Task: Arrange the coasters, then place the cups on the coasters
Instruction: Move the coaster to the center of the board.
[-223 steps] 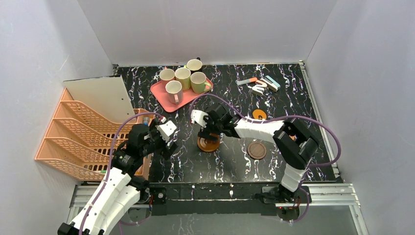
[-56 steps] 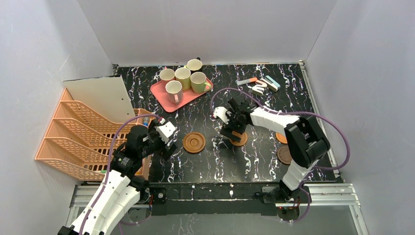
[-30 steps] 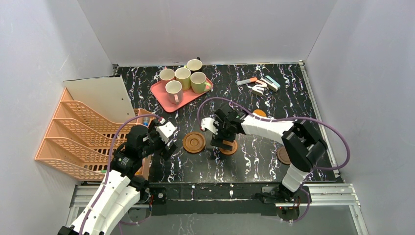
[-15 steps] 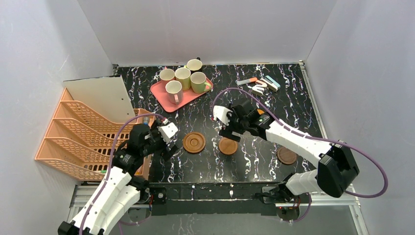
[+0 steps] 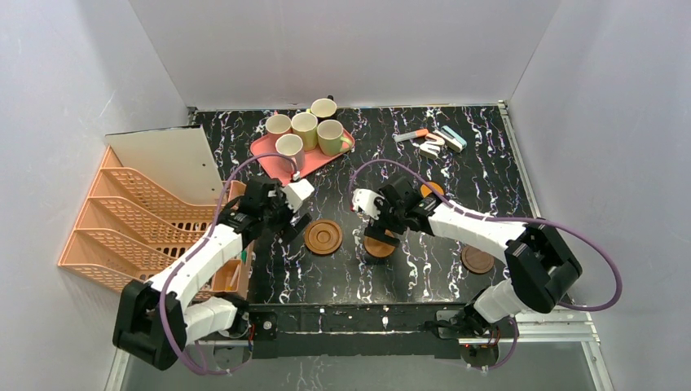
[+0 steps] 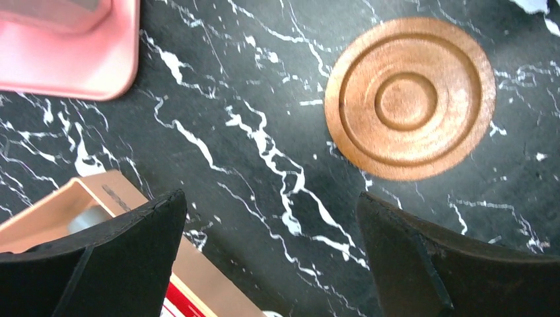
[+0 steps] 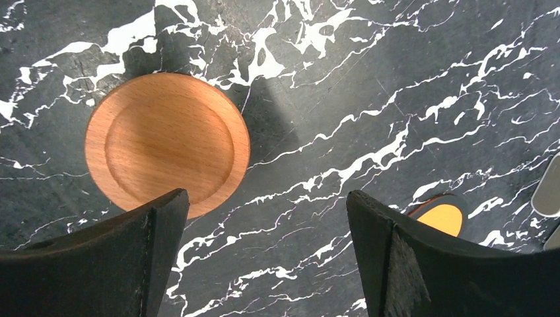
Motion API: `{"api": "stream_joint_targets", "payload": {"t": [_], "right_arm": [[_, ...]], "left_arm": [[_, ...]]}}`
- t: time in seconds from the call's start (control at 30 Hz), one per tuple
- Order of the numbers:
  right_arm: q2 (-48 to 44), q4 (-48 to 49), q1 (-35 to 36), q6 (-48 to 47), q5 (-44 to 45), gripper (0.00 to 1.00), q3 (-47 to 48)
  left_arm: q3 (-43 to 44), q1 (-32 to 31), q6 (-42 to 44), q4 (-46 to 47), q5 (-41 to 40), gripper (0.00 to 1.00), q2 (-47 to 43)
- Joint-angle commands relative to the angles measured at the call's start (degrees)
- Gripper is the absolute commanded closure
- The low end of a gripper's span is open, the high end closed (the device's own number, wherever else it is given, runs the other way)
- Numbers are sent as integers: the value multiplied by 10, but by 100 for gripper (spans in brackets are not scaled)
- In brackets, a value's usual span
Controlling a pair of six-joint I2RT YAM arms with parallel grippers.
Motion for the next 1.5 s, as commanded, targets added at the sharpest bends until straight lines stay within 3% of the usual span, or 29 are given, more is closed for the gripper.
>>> {"api": "stream_joint_targets", "payload": {"t": [0.0, 0.17, 0.47, 0.97, 1.47], "right_arm": [[13, 41, 3, 7, 10, 1, -9], [24, 55, 3, 3, 21, 1, -17], [-7, 76, 3, -9, 36, 1, -34], [-4, 71, 3, -5, -11, 1, -33], [32, 77, 10, 6, -47, 1, -28]], "left_arm": [[39, -47, -14, 44, -70, 2, 38], [27, -143, -5, 94, -199, 2, 84], [26, -196, 3, 135, -310, 2, 164], [-8, -206, 13, 219, -409, 2, 224], [13, -200, 30, 269, -475, 2, 286]]}}
